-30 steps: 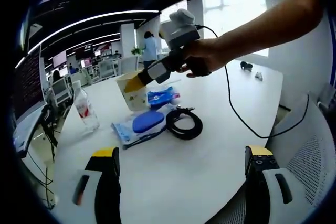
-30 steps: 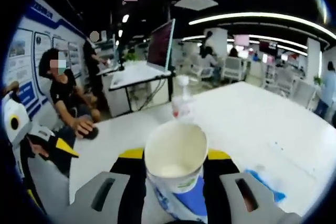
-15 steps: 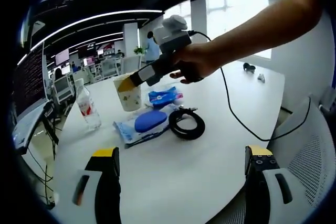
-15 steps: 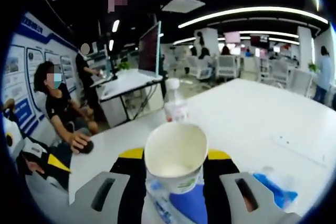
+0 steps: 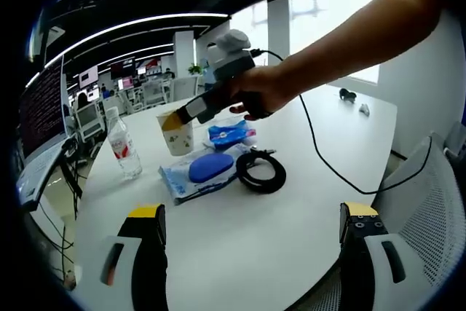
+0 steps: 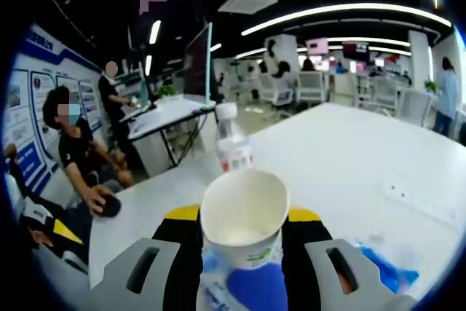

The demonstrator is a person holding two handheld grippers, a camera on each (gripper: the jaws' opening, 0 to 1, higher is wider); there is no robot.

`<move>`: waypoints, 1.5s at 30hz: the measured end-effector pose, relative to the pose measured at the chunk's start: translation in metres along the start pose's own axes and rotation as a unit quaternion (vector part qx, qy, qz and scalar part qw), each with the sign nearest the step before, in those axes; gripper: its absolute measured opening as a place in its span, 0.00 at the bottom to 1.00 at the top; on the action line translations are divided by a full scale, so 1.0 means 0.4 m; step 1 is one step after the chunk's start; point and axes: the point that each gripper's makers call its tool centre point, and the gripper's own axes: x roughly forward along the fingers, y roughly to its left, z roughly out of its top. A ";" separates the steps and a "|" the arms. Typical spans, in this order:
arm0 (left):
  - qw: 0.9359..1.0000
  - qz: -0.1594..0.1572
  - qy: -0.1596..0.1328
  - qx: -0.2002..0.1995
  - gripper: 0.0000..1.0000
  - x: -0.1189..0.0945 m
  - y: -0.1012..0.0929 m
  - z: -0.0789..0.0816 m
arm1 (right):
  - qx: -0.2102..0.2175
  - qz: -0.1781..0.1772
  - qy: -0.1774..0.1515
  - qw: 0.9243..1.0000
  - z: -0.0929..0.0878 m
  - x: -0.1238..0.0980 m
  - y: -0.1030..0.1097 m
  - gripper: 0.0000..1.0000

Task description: Arrange the tabletop items into an orderly group along one side of the table until the central work area is clear of visible clutter.

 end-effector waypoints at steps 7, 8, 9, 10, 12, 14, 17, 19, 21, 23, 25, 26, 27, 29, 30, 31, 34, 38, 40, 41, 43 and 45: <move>1.000 0.002 0.004 0.000 0.99 0.001 0.002 -0.004 | -0.014 0.005 0.006 1.000 0.016 0.033 0.005 0.38; 1.000 0.002 0.005 0.000 0.99 0.002 0.002 -0.005 | -0.015 0.005 0.007 1.000 0.017 0.038 0.003 0.38; 1.000 0.001 0.006 -0.001 0.99 0.002 0.002 -0.005 | -0.016 0.006 0.008 1.000 0.019 0.041 0.002 0.38; 1.000 0.001 0.006 -0.001 0.99 0.002 0.001 -0.006 | -0.018 0.006 0.008 1.000 0.021 0.044 0.001 0.38; 1.000 0.002 0.009 0.001 0.99 0.003 0.002 -0.008 | -0.019 0.006 0.009 1.000 0.025 0.052 -0.001 0.39; 1.000 0.002 0.009 0.000 0.99 0.004 0.002 -0.009 | -0.022 0.007 0.011 1.000 0.027 0.060 -0.005 0.39; 1.000 0.002 0.012 -0.001 0.99 0.005 0.003 -0.012 | -0.022 0.007 0.013 1.000 0.029 0.071 -0.010 0.39; 1.000 0.002 0.013 -0.002 0.99 0.006 0.003 -0.014 | -0.025 0.008 0.014 1.000 0.028 0.086 -0.026 0.39; 1.000 0.002 0.014 -0.002 0.99 0.006 0.003 -0.015 | -0.025 0.008 0.017 1.000 0.020 0.086 -0.025 0.39; 1.000 0.002 0.015 -0.003 0.99 0.007 0.003 -0.016 | -0.026 0.008 0.019 0.999 0.017 0.099 -0.039 0.39; 1.000 0.003 0.016 -0.003 0.99 0.007 0.005 -0.017 | -0.027 0.010 0.022 0.999 0.009 0.109 -0.040 0.39; 1.000 0.003 0.016 -0.005 0.99 0.007 0.006 -0.018 | -0.027 0.009 0.022 0.999 0.014 0.105 -0.044 0.39; 1.000 0.003 0.016 -0.006 0.99 0.007 0.006 -0.018 | -0.026 0.010 0.022 0.999 0.017 0.110 -0.049 0.39; 1.000 0.004 0.017 -0.007 0.99 0.007 0.007 -0.019 | -0.025 0.011 0.023 0.999 0.020 0.126 -0.060 0.39; 1.000 0.003 0.017 -0.008 0.99 0.008 0.007 -0.020 | -0.025 0.010 0.022 0.999 0.020 0.130 -0.063 0.39; 1.000 0.003 0.018 -0.009 0.99 0.008 0.007 -0.020 | -0.026 0.012 0.023 0.999 0.019 0.138 -0.065 0.39; 1.000 0.004 0.020 -0.010 0.99 0.008 0.007 -0.021 | -0.026 0.013 0.022 0.999 0.020 0.151 -0.073 0.39; 1.000 0.004 0.024 -0.011 0.99 0.009 0.007 -0.025 | -0.029 0.017 0.024 0.999 0.011 0.178 -0.074 0.39; 1.000 0.001 0.025 -0.011 0.99 0.010 0.005 -0.027 | -0.030 0.020 0.024 0.999 0.009 0.187 -0.073 0.39; 1.000 0.000 0.027 -0.011 0.99 0.011 0.004 -0.029 | -0.030 0.020 0.023 0.999 0.009 0.190 -0.075 0.39; 1.000 -0.001 0.030 -0.008 0.99 0.012 0.002 -0.031 | -0.030 0.021 0.023 0.999 0.003 0.203 -0.092 0.39; 0.999 -0.001 0.032 -0.007 0.99 0.012 0.002 -0.032 | -0.029 0.020 0.022 0.999 0.000 0.201 -0.091 0.39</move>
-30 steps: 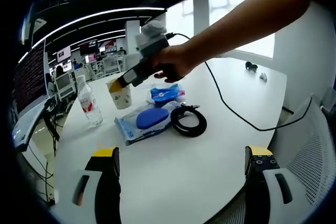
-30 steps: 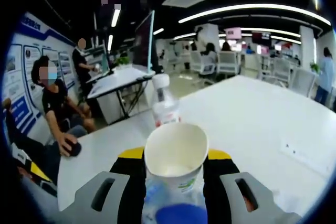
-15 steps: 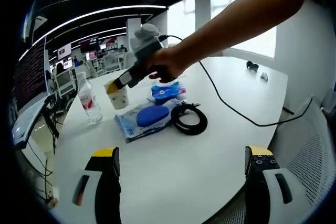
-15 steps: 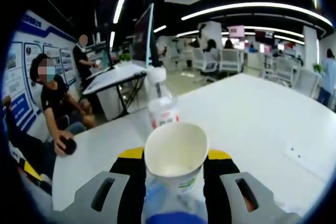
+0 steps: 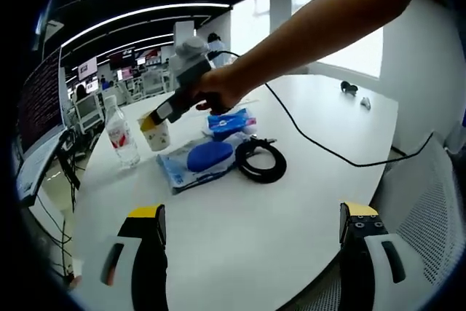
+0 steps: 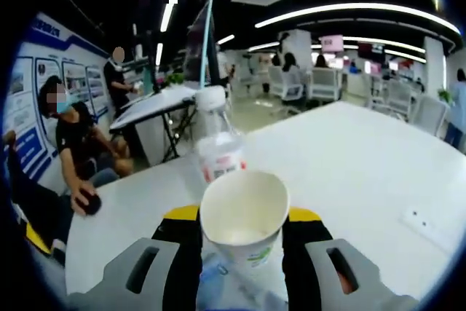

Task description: Arrange the tabletop items into an orderly group along one side of the table until the central work area is clear of visible clutter.

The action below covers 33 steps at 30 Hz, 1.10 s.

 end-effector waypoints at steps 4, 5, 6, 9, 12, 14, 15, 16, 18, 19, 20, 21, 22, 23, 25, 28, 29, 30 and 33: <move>1.000 0.002 0.001 -0.003 0.99 0.000 0.003 -0.001 | 0.004 -0.002 0.000 1.000 -0.001 0.012 -0.011 0.39; 1.000 0.003 0.001 -0.005 0.99 0.000 0.004 -0.001 | 0.005 -0.001 0.001 1.000 -0.003 0.021 -0.015 0.39; 1.000 0.003 0.000 -0.006 0.99 -0.001 0.005 -0.001 | 0.004 -0.001 0.002 1.000 -0.006 0.026 -0.017 0.39; 1.000 0.005 -0.001 -0.009 0.99 -0.002 0.009 0.000 | 0.004 0.000 0.006 1.000 -0.021 0.050 -0.031 0.39; 1.000 0.004 0.000 -0.012 0.99 -0.001 0.009 -0.001 | 0.005 0.001 0.005 1.000 -0.019 0.056 -0.024 0.39; 1.000 0.003 0.001 -0.012 0.99 0.000 0.008 -0.002 | 0.005 0.001 0.005 1.000 -0.015 0.054 -0.020 0.40; 1.000 0.003 0.001 -0.012 0.99 0.000 0.008 -0.002 | 0.003 0.002 0.006 1.000 -0.017 0.060 -0.017 0.40; 1.000 0.003 0.001 -0.012 0.99 0.000 0.007 -0.003 | 0.001 0.001 0.007 1.000 -0.021 0.063 -0.018 0.40; 1.000 0.003 0.001 -0.013 0.99 0.000 0.008 -0.003 | -0.001 0.002 0.010 1.000 -0.026 0.063 -0.017 0.40; 1.000 0.003 0.001 -0.014 0.99 0.000 0.008 -0.003 | -0.003 0.001 0.010 1.000 -0.025 0.062 -0.014 0.40; 1.000 0.004 0.000 -0.015 0.99 0.000 0.009 -0.002 | -0.004 0.001 0.010 1.000 -0.025 0.063 -0.014 0.40; 1.000 0.004 0.000 -0.015 0.99 0.000 0.009 -0.002 | -0.006 0.003 0.010 1.000 -0.027 0.070 -0.008 0.40; 1.000 0.004 0.000 -0.016 0.99 0.000 0.010 -0.002 | -0.008 0.004 0.011 1.000 -0.028 0.072 -0.008 0.41; 1.000 0.004 0.000 -0.017 0.99 0.000 0.009 -0.003 | -0.011 0.004 0.010 1.000 -0.026 0.068 -0.004 0.41; 1.000 0.003 -0.001 -0.017 0.99 0.000 0.009 -0.001 | -0.014 0.004 0.011 1.000 -0.027 0.068 -0.004 0.41; 1.000 0.004 -0.002 -0.018 0.99 -0.001 0.010 0.000 | -0.020 0.004 0.013 1.000 -0.026 0.065 0.000 0.41; 1.000 0.005 -0.002 -0.018 0.99 -0.001 0.010 0.000 | -0.020 0.003 0.013 1.000 -0.028 0.067 -0.003 0.42; 1.000 0.005 -0.003 -0.019 0.99 -0.001 0.010 0.001 | -0.023 0.003 0.016 1.000 -0.031 0.068 -0.004 0.42; 1.000 0.005 -0.002 -0.018 0.99 -0.001 0.010 0.001 | -0.029 0.005 0.032 0.999 -0.045 0.078 -0.012 0.40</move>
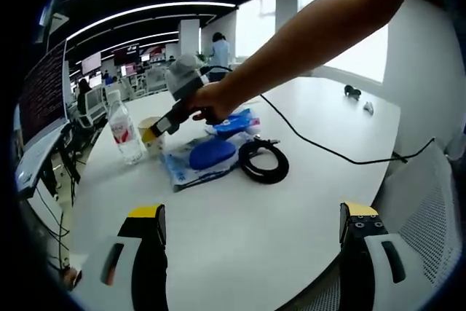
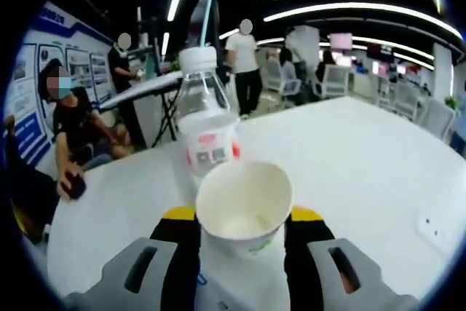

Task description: Arrange the tabletop items into an orderly group along one side of the table until the central work area is clear of visible clutter.

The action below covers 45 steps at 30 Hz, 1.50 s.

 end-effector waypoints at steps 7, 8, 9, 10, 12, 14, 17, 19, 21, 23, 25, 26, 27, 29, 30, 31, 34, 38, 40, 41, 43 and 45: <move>1.000 0.001 0.000 0.000 0.99 0.000 0.001 -0.001 | 0.005 -0.004 0.008 1.000 -0.017 0.004 -0.005 0.39; 1.000 0.001 0.000 -0.001 0.99 0.000 0.001 -0.001 | 0.004 -0.003 0.010 1.000 -0.026 0.008 -0.004 0.39; 1.000 0.000 0.001 0.000 0.99 0.000 0.001 -0.001 | 0.004 -0.002 0.012 1.000 -0.030 0.009 -0.004 0.39; 1.000 0.000 0.001 0.000 0.99 0.000 0.000 -0.002 | 0.005 -0.001 0.012 1.000 -0.035 0.011 -0.005 0.39; 1.000 -0.001 0.002 0.002 0.99 0.000 -0.001 -0.003 | 0.005 -0.001 0.012 1.000 -0.037 0.010 -0.007 0.40; 1.000 -0.001 0.003 0.002 0.99 0.000 -0.001 -0.003 | 0.008 -0.003 0.014 1.000 -0.042 0.007 -0.011 0.41; 1.000 -0.001 0.002 0.002 0.99 0.000 0.000 -0.002 | 0.010 0.000 0.014 1.000 -0.046 -0.002 0.000 0.42; 1.000 0.000 0.001 0.002 0.99 -0.001 0.001 -0.002 | 0.004 0.001 0.017 1.000 -0.052 -0.012 0.003 0.42; 1.000 -0.001 0.000 0.002 0.99 -0.001 0.000 0.000 | -0.003 0.004 0.019 1.000 -0.056 -0.025 0.013 0.43; 1.000 -0.003 -0.001 0.003 0.99 -0.001 -0.001 0.001 | -0.010 0.003 0.020 1.000 -0.053 -0.043 0.004 0.43; 1.000 -0.004 -0.002 0.004 0.99 -0.001 -0.002 0.003 | -0.010 0.002 0.015 1.000 -0.045 -0.060 0.000 0.44; 1.000 -0.004 -0.004 0.004 0.99 -0.002 -0.003 0.004 | -0.009 0.000 0.012 1.000 -0.038 -0.071 -0.007 0.44; 1.000 -0.005 -0.005 0.004 0.99 -0.002 -0.003 0.006 | -0.007 -0.001 0.010 1.000 -0.033 -0.085 -0.011 0.44; 1.000 -0.005 -0.006 0.005 0.99 -0.002 -0.004 0.007 | -0.004 -0.003 0.010 1.000 -0.032 -0.109 -0.011 0.44; 1.000 -0.006 -0.008 0.005 0.99 -0.003 -0.005 0.009 | -0.005 -0.005 0.009 1.000 -0.034 -0.119 -0.013 0.44; 1.000 -0.006 -0.008 0.005 0.99 -0.003 -0.005 0.009 | -0.006 -0.008 0.007 1.000 -0.033 -0.134 -0.014 0.45; 1.000 -0.007 -0.011 0.007 0.99 -0.004 -0.006 0.012 | -0.007 -0.014 0.008 1.000 -0.039 -0.171 -0.010 0.46; 1.000 -0.007 -0.016 0.009 0.99 -0.006 -0.008 0.017 | 0.002 -0.025 0.008 1.000 -0.044 -0.230 -0.002 0.50; 1.000 -0.007 -0.018 0.009 0.99 -0.007 -0.008 0.018 | 0.002 -0.028 0.007 1.000 -0.047 -0.260 0.006 0.52; 1.000 -0.007 -0.019 0.010 0.99 -0.007 -0.008 0.019 | 0.001 -0.029 0.007 1.000 -0.049 -0.271 0.008 0.53; 1.000 -0.008 -0.021 0.011 0.99 -0.008 -0.010 0.022 | -0.001 -0.032 0.007 0.999 -0.054 -0.298 0.013 0.54; 1.000 -0.008 -0.023 0.013 0.99 -0.009 -0.011 0.023 | -0.003 -0.034 0.004 0.999 -0.059 -0.324 0.018 0.56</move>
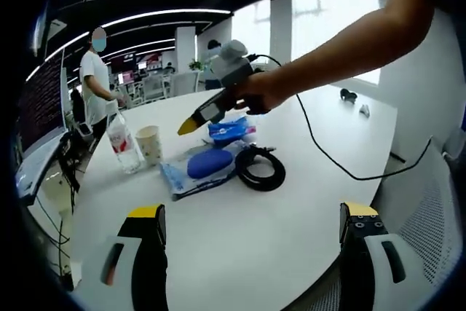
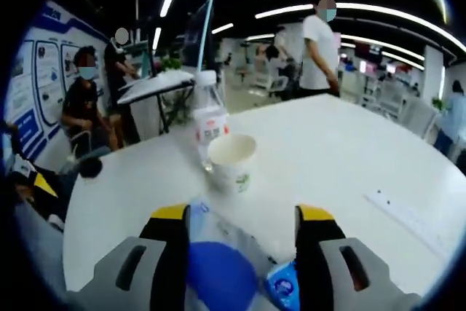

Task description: Arrange the tabletop items into an orderly group along one side of the table until the central work area is clear of visible clutter.

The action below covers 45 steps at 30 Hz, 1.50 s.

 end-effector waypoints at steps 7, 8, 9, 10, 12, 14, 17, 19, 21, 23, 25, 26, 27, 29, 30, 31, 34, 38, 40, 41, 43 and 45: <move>1.000 -0.001 -0.005 0.003 0.99 -0.002 -0.003 0.006 | 0.011 -0.008 -0.006 1.000 -0.017 -0.067 0.007 0.61; 1.000 -0.001 -0.006 0.004 0.99 -0.003 -0.004 0.007 | 0.014 -0.009 -0.008 1.000 -0.020 -0.079 0.011 0.62; 1.000 -0.002 -0.006 0.004 0.99 -0.003 -0.005 0.007 | 0.014 -0.010 -0.009 1.000 -0.022 -0.086 0.014 0.63; 1.000 -0.002 -0.007 0.004 0.99 -0.003 -0.005 0.009 | 0.013 -0.010 -0.009 1.000 -0.025 -0.094 0.019 0.64; 1.000 -0.002 -0.009 0.005 0.99 -0.004 -0.006 0.009 | 0.012 -0.012 -0.008 1.000 -0.034 -0.113 0.027 0.66; 1.000 -0.003 -0.010 0.006 0.99 -0.004 -0.006 0.011 | 0.016 -0.011 -0.008 1.000 -0.044 -0.130 0.036 0.69; 1.000 -0.004 -0.012 0.007 0.99 -0.005 -0.008 0.013 | 0.022 -0.014 -0.005 1.000 -0.062 -0.156 0.047 0.73; 1.000 -0.004 -0.013 0.007 0.99 -0.005 -0.008 0.014 | 0.029 -0.016 -0.008 0.999 -0.071 -0.177 0.056 0.74; 1.000 -0.003 -0.014 0.007 0.99 -0.006 -0.009 0.015 | 0.037 -0.019 -0.009 0.999 -0.082 -0.197 0.066 0.75; 1.000 -0.003 -0.016 0.006 0.99 -0.007 -0.009 0.017 | 0.045 -0.022 -0.009 0.999 -0.095 -0.215 0.074 0.76; 1.000 -0.003 -0.017 0.007 0.99 -0.008 -0.009 0.018 | 0.051 -0.027 -0.009 0.998 -0.106 -0.232 0.080 0.77; 1.000 -0.004 -0.018 0.006 0.99 -0.007 -0.010 0.018 | 0.052 -0.028 -0.009 0.998 -0.110 -0.239 0.084 0.78; 1.000 -0.005 -0.018 0.007 0.99 -0.007 -0.010 0.018 | 0.055 -0.029 -0.008 0.998 -0.115 -0.249 0.090 0.78; 1.000 -0.007 -0.019 0.007 0.99 -0.008 -0.013 0.019 | 0.060 -0.033 -0.008 0.998 -0.122 -0.265 0.097 0.80; 1.000 -0.007 -0.019 0.008 0.99 -0.008 -0.014 0.020 | 0.064 -0.034 -0.009 0.997 -0.125 -0.272 0.099 0.80; 1.000 -0.007 -0.019 0.010 0.99 -0.008 -0.015 0.020 | 0.069 -0.036 -0.012 0.997 -0.128 -0.282 0.104 0.81; 1.000 -0.010 -0.019 0.012 0.99 -0.007 -0.018 0.020 | 0.080 -0.042 -0.016 0.996 -0.141 -0.301 0.112 0.83; 1.000 -0.012 -0.020 0.013 0.99 -0.007 -0.022 0.022 | 0.101 -0.047 -0.002 0.994 -0.181 -0.311 0.126 0.87; 1.000 -0.012 -0.021 0.013 0.99 -0.008 -0.023 0.023 | 0.102 -0.052 -0.004 0.993 -0.195 -0.324 0.128 0.87; 1.000 -0.012 -0.021 0.013 0.99 -0.008 -0.023 0.023 | 0.107 -0.054 -0.005 0.993 -0.200 -0.329 0.128 0.87; 1.000 -0.013 -0.023 0.013 0.99 -0.009 -0.023 0.024 | 0.115 -0.058 -0.005 0.992 -0.213 -0.340 0.128 0.88; 1.000 -0.013 -0.024 0.012 0.99 -0.009 -0.023 0.025 | 0.121 -0.062 -0.003 0.991 -0.228 -0.351 0.130 0.89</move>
